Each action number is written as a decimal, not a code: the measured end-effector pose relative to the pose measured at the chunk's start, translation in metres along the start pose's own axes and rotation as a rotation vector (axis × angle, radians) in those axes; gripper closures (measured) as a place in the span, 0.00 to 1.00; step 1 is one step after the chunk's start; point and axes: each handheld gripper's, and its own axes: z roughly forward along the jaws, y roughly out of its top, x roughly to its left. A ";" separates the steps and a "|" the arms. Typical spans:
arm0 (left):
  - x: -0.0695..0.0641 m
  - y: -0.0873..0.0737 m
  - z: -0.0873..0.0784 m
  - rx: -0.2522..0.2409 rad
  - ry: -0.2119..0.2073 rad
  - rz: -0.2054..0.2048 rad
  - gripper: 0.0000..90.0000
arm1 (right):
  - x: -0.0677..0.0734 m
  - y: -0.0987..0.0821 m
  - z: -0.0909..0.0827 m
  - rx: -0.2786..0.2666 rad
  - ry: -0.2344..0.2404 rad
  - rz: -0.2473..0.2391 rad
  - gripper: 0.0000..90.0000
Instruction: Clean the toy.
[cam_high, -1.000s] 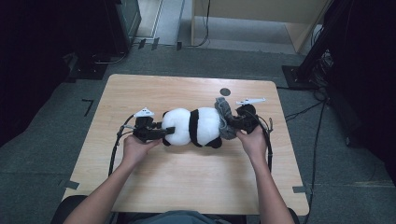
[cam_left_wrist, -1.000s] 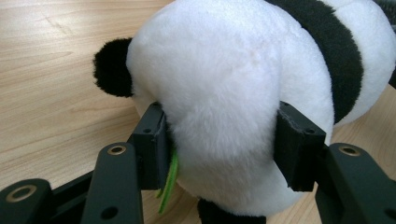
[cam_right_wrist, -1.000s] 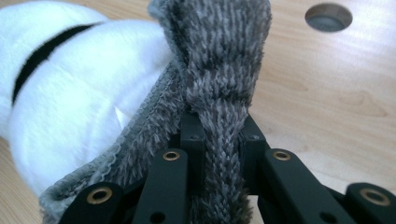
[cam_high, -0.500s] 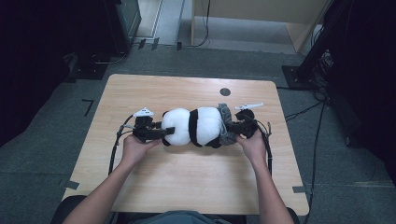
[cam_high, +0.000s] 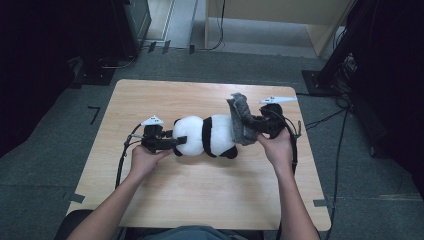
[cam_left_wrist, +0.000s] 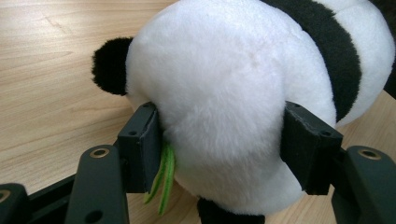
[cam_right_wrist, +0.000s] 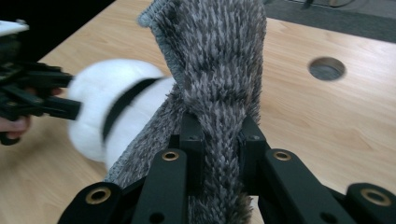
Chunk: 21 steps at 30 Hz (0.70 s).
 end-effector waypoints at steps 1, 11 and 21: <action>0.000 0.000 0.000 0.000 0.000 0.000 0.40 | 0.006 0.005 0.002 0.001 0.008 -0.018 0.87; 0.000 -0.001 -0.001 -0.005 0.004 0.010 0.40 | 0.070 0.046 0.053 0.079 0.125 -0.152 0.87; 0.000 -0.001 -0.001 -0.010 0.007 0.016 0.39 | 0.112 0.054 0.110 0.162 0.198 -0.194 0.87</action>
